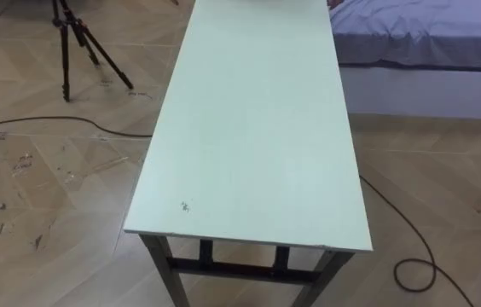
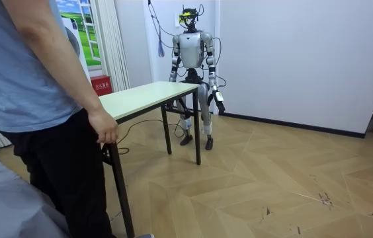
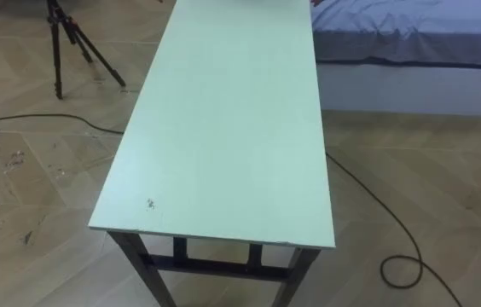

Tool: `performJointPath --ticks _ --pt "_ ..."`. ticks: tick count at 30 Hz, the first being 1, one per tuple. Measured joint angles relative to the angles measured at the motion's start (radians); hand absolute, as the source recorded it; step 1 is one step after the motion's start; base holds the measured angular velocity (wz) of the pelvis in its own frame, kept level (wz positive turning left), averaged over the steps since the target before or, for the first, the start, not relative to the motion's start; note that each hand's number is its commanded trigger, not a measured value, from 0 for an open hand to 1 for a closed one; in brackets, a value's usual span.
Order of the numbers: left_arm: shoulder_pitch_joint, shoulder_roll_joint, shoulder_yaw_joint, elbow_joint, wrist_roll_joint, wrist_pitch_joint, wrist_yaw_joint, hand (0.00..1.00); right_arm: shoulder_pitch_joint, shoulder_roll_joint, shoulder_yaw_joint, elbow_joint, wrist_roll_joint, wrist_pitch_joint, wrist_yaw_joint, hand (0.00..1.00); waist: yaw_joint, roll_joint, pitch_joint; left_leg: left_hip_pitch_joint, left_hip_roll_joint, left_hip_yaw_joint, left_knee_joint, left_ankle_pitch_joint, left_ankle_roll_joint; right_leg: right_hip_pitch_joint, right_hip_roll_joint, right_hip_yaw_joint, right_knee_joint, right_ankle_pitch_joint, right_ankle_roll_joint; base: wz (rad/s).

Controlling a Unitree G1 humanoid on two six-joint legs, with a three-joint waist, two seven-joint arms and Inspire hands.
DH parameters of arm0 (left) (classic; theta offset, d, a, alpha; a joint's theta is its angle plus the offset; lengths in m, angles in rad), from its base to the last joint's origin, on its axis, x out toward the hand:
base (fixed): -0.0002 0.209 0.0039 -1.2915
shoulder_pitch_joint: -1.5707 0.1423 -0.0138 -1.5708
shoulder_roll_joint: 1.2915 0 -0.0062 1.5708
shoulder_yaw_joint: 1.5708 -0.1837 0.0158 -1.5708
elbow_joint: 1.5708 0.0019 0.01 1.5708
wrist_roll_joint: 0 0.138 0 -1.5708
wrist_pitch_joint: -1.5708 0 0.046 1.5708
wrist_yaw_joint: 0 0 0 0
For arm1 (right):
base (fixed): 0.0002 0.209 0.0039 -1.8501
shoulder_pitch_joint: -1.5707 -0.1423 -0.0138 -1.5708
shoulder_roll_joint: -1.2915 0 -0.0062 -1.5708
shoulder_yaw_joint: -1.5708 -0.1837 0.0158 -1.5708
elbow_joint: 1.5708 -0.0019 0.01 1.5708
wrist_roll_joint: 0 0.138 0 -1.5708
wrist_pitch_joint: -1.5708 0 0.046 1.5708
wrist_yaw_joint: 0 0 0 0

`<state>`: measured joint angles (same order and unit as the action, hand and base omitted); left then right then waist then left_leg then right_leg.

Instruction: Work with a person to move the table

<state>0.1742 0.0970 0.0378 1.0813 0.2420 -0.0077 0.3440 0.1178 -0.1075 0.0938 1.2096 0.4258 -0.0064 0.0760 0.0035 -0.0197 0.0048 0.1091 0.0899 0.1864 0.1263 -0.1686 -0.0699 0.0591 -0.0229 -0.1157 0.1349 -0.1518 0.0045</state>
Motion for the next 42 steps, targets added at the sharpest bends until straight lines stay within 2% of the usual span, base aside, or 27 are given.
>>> performJointPath --ticks 5,12,16,19,23,24,25,26,28,33,36,38,39,42 --pt "0.000 0.000 0.000 0.000 -0.039 0.000 0.003 0.00 -0.003 0.000 0.001 0.000 0.005 0.000 0.001 0.00 -0.001 0.001 -0.0009 0.000 0.000 0.002 0.000 -0.001 0.000 0.001 -0.001 -0.003 0.000 0.000 0.001 0.00" --pt "0.002 0.000 -0.002 0.001 -0.271 0.000 -0.020 0.00 -0.008 -0.002 -0.008 0.014 0.027 0.008 0.019 0.00 -0.005 0.002 -0.0032 0.004 -0.001 -0.009 0.002 -0.001 0.000 0.010 -0.002 -0.017 -0.003 0.000 0.002 0.03" --pt "0.007 0.002 0.000 0.008 -0.406 0.002 -0.103 0.00 -0.005 -0.004 -0.020 0.020 0.052 0.009 0.059 0.00 -0.001 0.002 -0.0024 -0.001 -0.001 -0.010 0.003 -0.001 0.000 0.007 -0.003 -0.021 -0.002 -0.001 0.003 0.02" --pt "0.009 0.007 0.001 0.006 -0.534 0.004 -0.176 0.00 0.005 -0.009 -0.034 -0.007 0.085 0.019 0.109 0.00 0.001 0.001 -0.0047 -0.013 -0.001 -0.007 0.004 -0.001 0.000 -0.007 -0.003 -0.022 0.002 -0.001 0.003 0.00" --pt "0.019 0.035 -0.024 -0.056 -0.734 0.032 -0.300 0.00 0.042 -0.017 -0.039 -0.123 0.185 0.031 0.153 0.00 0.001 0.009 -0.0029 -0.019 0.000 0.009 0.010 -0.001 0.000 -0.008 -0.004 -0.025 0.001 -0.001 0.003 0.02" --pt "0.019 0.038 -0.030 -0.077 -0.786 0.033 -0.334 0.00 0.050 -0.017 -0.040 -0.150 0.208 0.031 0.166 0.00 0.000 0.008 -0.0041 -0.019 0.000 0.008 0.010 -0.001 0.000 -0.008 -0.005 -0.026 0.001 -0.001 0.003 0.00" --pt "0.020 0.038 -0.030 -0.088 -0.811 0.033 -0.351 0.00 0.062 -0.017 -0.040 -0.172 0.215 0.031 0.170 0.00 0.002 0.014 -0.0017 -0.020 0.000 0.008 0.010 -0.001 0.000 -0.009 -0.005 -0.026 0.001 -0.001 0.003 0.00" --pt "0.021 0.038 -0.036 -0.109 -0.864 0.033 -0.385 0.00 0.077 -0.017 -0.039 -0.225 0.244 0.031 0.186 0.00 0.004 0.015 -0.0040 -0.022 -0.001 0.008 0.010 -0.001 0.000 -0.009 -0.005 -0.028 0.001 -0.001 0.003 0.04" --pt "0.037 0.039 -0.073 -0.142 -0.952 0.033 -0.422 0.00 0.111 -0.016 -0.035 -0.298 0.308 0.037 0.215 0.00 0.003 0.019 -0.0057 -0.026 -0.001 0.008 0.010 -0.001 0.000 -0.009 -0.006 -0.030 0.001 -0.001 0.003 0.02" --pt "0.148 0.043 -0.201 -0.402 -1.253 0.040 -0.506 0.00 0.269 -0.027 0.033 -0.591 0.570 0.050 0.261 0.00 0.004 0.027 -0.0063 -0.030 -0.002 0.012 0.010 -0.001 0.000 -0.017 -0.008 -0.034 0.002 -0.006 0.004 0.00" --pt "0.165 0.053 -0.273 -0.473 -1.362 0.042 -0.534 0.00 0.299 -0.032 0.087 -0.660 0.639 0.050 0.291 0.00 0.001 0.029 -0.0054 -0.033 -0.001 0.018 0.010 -0.001 0.000 -0.021 -0.008 -0.033 0.004 -0.006 0.004 -0.02" --pt "0.178 0.075 -0.365 -0.583 -1.481 0.043 -0.547 0.00 0.303 -0.044 0.156 -0.721 0.704 0.052 0.310 0.00 -0.003 0.029 -0.0049 -0.039 -0.002 0.018 0.010 -0.001 0.000 -0.027 -0.009 -0.035 0.006 -0.006 0.004 0.03" --pt "0.177 0.081 -0.398 -0.634 -1.515 0.045 -0.560 0.00 0.306 -0.046 0.187 -0.749 0.726 0.053 0.320 0.00 -0.005 0.028 -0.0045 -0.042 -0.002 0.018 0.010 -0.001 0.000 -0.028 -0.009 -0.037 0.006 -0.006 0.004 0.06" --pt "0.172 0.083 -0.433 -0.728 -1.526 0.045 -0.580 0.00 0.305 -0.052 0.238 -0.828 0.728 0.053 0.325 0.00 -0.010 0.029 -0.0041 -0.044 -0.002 0.018 0.010 -0.001 0.000 -0.029 -0.009 -0.039 0.006 -0.006 0.004 0.02"
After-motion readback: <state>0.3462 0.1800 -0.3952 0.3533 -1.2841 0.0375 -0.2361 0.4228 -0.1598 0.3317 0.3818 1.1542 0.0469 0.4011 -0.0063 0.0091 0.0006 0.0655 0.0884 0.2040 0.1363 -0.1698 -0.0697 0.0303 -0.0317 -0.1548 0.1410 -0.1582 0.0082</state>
